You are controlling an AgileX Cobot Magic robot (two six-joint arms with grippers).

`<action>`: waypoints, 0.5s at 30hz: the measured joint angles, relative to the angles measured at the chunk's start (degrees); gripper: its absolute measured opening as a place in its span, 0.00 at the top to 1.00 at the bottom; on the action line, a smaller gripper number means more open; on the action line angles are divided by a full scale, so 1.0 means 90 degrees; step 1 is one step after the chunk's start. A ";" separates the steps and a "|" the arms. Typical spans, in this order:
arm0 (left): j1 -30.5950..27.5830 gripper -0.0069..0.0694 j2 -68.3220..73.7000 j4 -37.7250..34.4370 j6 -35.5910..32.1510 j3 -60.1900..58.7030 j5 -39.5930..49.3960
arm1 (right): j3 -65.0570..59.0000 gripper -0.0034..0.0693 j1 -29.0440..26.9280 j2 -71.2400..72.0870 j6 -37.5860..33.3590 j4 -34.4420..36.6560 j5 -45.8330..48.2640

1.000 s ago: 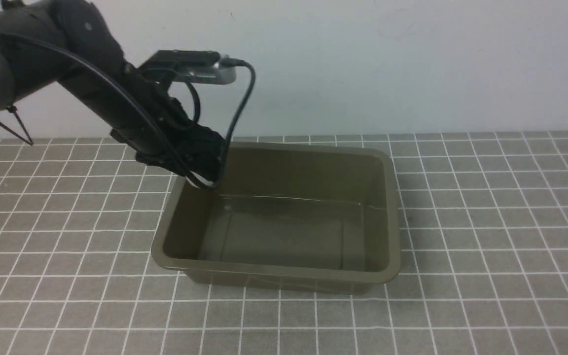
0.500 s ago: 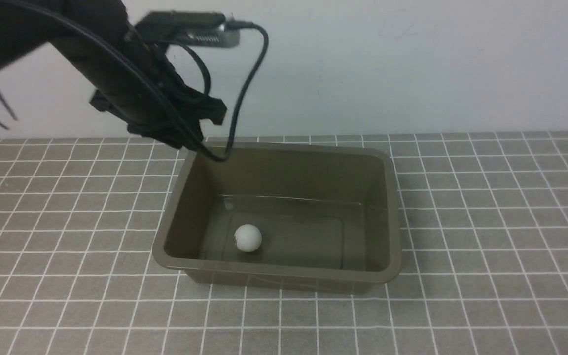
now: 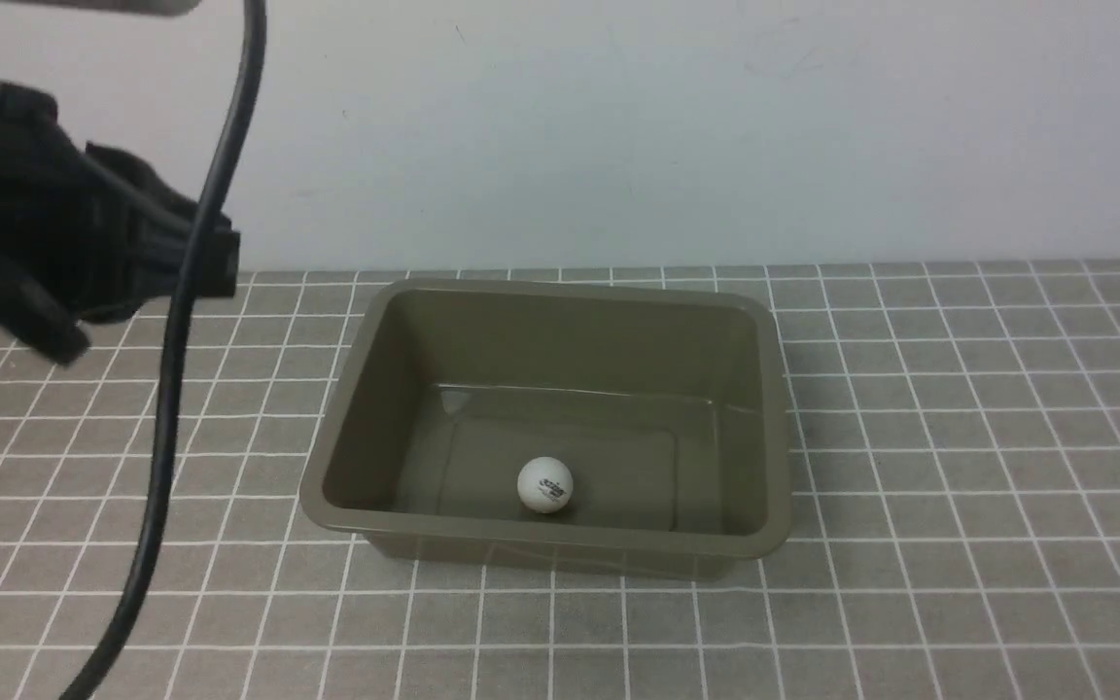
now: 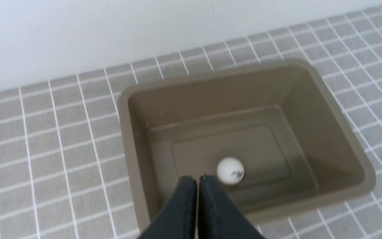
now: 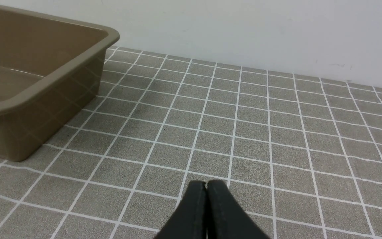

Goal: Put the table tennis balls into the box on the grey coffee tablecloth.

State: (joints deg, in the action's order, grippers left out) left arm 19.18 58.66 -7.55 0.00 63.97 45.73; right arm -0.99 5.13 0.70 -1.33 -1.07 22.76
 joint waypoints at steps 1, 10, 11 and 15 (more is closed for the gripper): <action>0.0000 0.92 -0.0165 -0.0006 0.0000 -0.0149 0.0031 | 0.0000 0.97 0.0000 0.0000 0.0000 0.0000 0.0000; 0.0000 0.92 -0.1052 -0.0026 -0.0082 -0.0247 0.0363 | 0.0000 0.97 0.0000 0.0000 0.0000 0.0000 0.0000; 0.0000 0.92 -0.1221 -0.0026 -0.0120 -0.0247 0.0393 | 0.0000 0.97 0.0000 0.0000 0.0000 0.0000 0.0000; 0.0000 0.92 -0.1838 0.0016 -0.0195 -0.0440 0.0339 | 0.0000 0.97 0.0000 0.0000 0.0000 0.0000 0.0000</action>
State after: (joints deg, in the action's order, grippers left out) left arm 19.18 42.12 -7.40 -1.75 60.00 48.78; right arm -0.99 5.13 0.70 -1.33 -1.07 22.76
